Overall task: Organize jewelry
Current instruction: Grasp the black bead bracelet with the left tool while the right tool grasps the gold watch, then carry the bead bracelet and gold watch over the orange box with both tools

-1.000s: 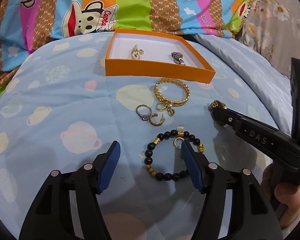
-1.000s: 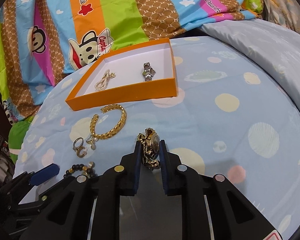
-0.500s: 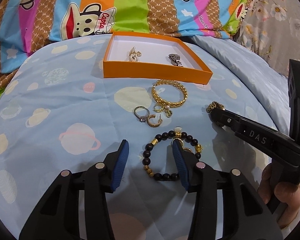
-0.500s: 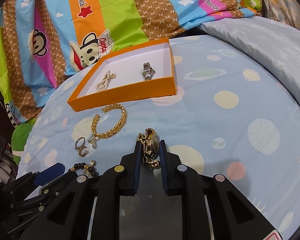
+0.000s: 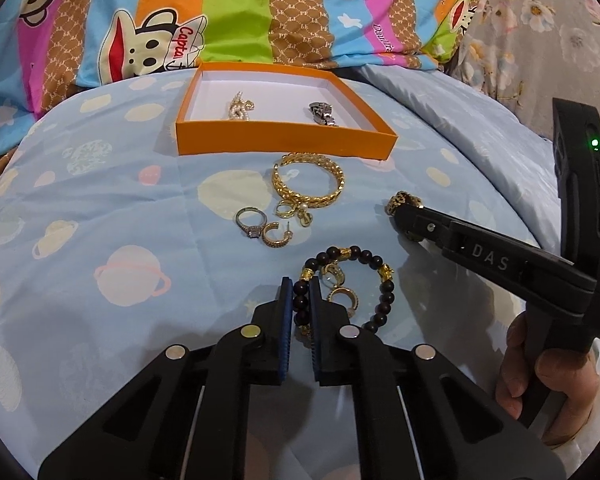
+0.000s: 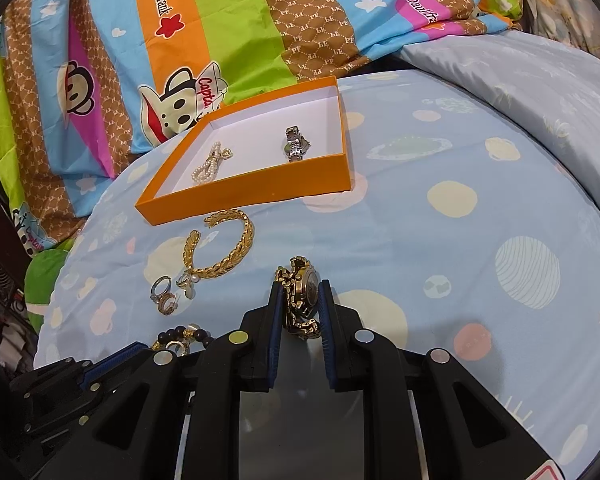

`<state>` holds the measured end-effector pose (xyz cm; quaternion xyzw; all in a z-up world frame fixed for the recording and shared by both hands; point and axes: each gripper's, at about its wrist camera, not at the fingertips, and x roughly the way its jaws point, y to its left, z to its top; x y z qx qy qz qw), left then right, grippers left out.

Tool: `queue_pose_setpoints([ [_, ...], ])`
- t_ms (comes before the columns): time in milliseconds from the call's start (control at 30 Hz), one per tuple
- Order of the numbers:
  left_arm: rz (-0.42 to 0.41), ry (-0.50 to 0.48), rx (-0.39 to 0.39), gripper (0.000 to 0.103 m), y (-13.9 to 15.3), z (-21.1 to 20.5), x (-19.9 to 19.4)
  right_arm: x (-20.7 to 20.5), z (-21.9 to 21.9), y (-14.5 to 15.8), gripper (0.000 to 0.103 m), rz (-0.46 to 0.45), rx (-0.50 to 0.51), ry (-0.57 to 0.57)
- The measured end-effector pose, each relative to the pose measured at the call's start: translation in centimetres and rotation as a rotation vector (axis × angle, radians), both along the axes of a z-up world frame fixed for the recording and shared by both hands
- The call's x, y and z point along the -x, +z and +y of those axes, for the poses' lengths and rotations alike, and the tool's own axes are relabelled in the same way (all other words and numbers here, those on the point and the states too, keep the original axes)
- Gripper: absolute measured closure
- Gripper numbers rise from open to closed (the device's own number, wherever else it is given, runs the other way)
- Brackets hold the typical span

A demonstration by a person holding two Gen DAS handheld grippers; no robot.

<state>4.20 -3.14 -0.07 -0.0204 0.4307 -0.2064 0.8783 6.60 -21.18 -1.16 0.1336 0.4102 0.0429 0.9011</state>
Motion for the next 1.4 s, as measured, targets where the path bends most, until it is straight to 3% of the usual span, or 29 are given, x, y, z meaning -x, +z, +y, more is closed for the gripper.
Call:
queue_pose_setpoints([
  [367, -0.047, -0.041, 0.124, 0.096, 4.6, 0.7, 1.2, 0.8, 0.0, 1.7, 0.087, -0.064, -0.006, 0.004],
  [667, -0.182, -0.068, 0.111, 0.096, 10.6, 0.7, -0.1, -0.2, -0.6, 5.0, 0.087, -0.119, -0.011, 0.032],
  [800, -0.260, -0.026, 0.072, 0.096, 12.5, 1.2, -3.1, -1.9, -0.5, 6.3, 0.087, -0.139, 0.006, 0.050],
  [1000, -0.298, 0.038, 0.018, 0.096, 12.6, 1.1, -10.3, -6.7, 0.4, 7.4, 0.087, -0.142, 0.013, 0.085],
  [1167, -0.293, 0.068, -0.002, 0.096, 11.2, 0.2, -16.7, -11.9, 1.5, 7.3, 0.087, -0.124, 0.032, 0.100],
  [1400, -0.208, 0.098, -0.004, 0.096, 7.4, -1.0, -23.9, -18.6, 1.0, 4.9, 0.087, -0.067, 0.065, 0.082],
])
